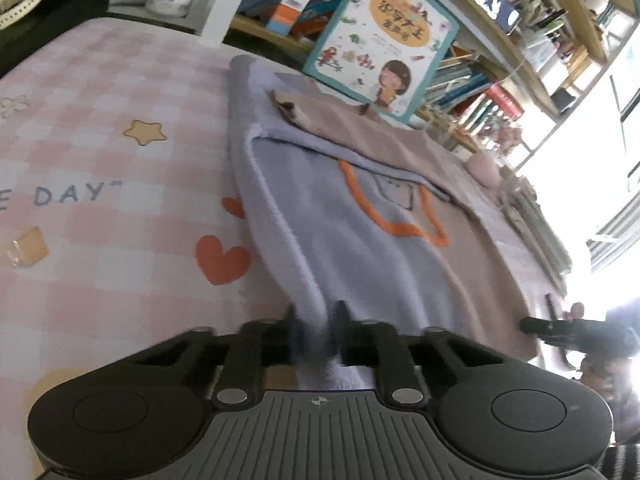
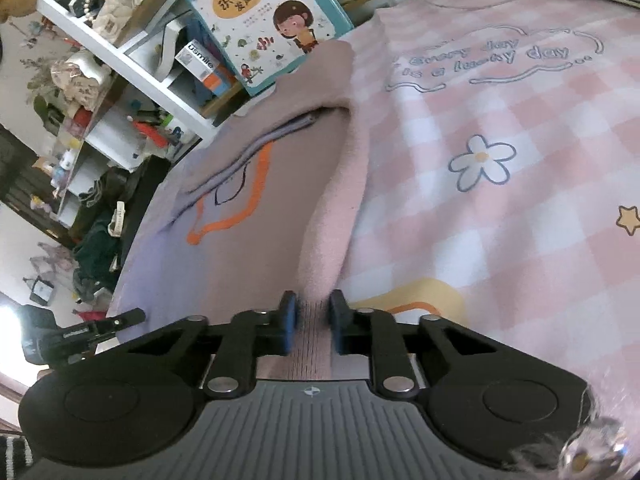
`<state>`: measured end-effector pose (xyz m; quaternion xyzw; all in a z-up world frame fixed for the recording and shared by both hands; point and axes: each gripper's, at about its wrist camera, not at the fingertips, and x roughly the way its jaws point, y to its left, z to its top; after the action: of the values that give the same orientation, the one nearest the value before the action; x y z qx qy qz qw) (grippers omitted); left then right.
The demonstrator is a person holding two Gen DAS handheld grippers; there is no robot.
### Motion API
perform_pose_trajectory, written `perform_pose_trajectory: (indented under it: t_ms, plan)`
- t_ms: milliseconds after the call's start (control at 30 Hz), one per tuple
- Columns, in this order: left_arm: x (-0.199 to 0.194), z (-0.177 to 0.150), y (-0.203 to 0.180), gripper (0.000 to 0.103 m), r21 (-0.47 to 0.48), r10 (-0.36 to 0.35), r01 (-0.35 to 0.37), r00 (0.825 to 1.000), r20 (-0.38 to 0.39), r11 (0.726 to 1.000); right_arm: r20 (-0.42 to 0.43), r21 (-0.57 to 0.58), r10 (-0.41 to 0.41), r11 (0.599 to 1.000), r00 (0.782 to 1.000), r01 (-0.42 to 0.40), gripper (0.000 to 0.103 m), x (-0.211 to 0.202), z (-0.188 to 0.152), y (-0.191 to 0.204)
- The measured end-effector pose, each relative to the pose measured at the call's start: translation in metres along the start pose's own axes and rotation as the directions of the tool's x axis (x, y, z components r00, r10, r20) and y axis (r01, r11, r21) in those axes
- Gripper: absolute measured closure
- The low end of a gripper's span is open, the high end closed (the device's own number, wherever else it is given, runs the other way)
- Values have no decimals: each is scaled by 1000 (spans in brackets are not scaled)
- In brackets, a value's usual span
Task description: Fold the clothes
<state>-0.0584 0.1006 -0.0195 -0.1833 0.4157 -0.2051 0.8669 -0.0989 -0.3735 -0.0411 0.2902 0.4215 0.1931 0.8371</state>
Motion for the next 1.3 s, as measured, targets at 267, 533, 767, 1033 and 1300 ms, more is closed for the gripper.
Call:
perform_pose_trajectory:
  t_ms: [267, 533, 767, 1033, 1300]
  plan:
    - [-12, -11, 1, 96, 4, -30, 30, 999, -32, 1000, -52, -18, 14, 1000, 999, -15, 92, -6, -5, 2]
    - [-17, -10, 10, 96, -145, -217, 227, 973, 81, 963, 1, 60, 223, 973, 975, -223, 92, -15, 4, 3]
    - [-15, 20, 15, 96, -235, -361, 446, 873, 329, 864, 209, -15, 402, 913, 891, -408, 92, -21, 51, 23]
    - [8, 71, 16, 96, -300, -301, 488, 813, 499, 820, 477, 47, 361, 900, 801, -434, 95, -4, 112, 19]
    - [46, 110, 23, 96, -367, -220, 416, 855, 470, 832, 524, -17, 232, 965, 820, -262, 100, 20, 159, 25]
